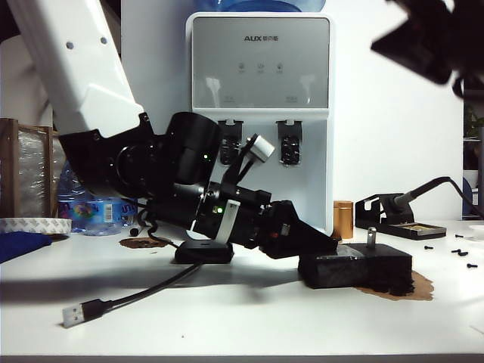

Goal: Take the USB flash drive out of the black sponge and insert it into the slot on top of the black USB adpator box.

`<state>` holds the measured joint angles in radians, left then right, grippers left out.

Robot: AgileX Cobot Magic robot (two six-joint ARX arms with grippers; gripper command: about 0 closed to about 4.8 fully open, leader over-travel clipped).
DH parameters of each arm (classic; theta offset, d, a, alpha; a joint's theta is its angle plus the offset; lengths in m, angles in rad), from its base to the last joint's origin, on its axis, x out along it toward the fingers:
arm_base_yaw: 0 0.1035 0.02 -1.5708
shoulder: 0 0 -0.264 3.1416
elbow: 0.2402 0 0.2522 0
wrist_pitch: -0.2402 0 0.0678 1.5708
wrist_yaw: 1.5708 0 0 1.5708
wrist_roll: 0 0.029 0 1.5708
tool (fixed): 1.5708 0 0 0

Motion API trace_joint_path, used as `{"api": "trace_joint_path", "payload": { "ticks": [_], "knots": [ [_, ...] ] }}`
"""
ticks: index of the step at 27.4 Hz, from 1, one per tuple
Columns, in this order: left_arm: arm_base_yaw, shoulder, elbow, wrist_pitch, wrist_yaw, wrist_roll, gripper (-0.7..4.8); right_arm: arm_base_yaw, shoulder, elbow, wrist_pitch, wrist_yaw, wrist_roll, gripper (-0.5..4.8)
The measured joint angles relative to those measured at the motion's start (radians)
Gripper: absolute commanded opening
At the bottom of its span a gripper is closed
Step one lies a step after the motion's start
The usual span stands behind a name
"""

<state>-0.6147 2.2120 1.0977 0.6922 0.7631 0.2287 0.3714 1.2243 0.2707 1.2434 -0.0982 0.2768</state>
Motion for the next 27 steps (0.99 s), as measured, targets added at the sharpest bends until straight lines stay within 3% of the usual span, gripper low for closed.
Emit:
{"api": "trace_joint_path", "payload": {
  "ticks": [2,3,6,7,10,19,27],
  "knots": [
    [0.0,0.0,0.0,0.0,0.0,0.0,-0.05,0.0,-0.031,0.034,-0.111,0.0,-0.031,0.02],
    [0.0,0.0,0.0,0.0,0.0,0.0,-0.05,0.0,-0.037,0.047,-0.175,0.0,-0.054,0.49],
    [0.0,0.0,0.0,0.0,0.0,0.0,-0.05,0.0,-0.03,0.057,-0.331,0.022,-0.124,3.89],
    [0.002,0.0,0.0,0.0,0.0,0.0,-0.05,0.0,-0.017,0.056,-0.362,0.047,-0.129,3.99],
    [0.003,0.0,0.0,0.0,0.0,0.0,-0.05,0.0,0.06,0.054,-0.421,0.134,-0.119,2.78],
    [0.004,0.0,0.0,0.0,0.0,0.0,-0.05,0.002,0.289,0.038,-0.314,0.079,-0.115,2.88],
    [0.004,0.0,0.0,0.0,0.0,0.0,-0.05,0.007,0.365,0.039,-0.273,0.108,-0.119,2.88]
  ]
}}
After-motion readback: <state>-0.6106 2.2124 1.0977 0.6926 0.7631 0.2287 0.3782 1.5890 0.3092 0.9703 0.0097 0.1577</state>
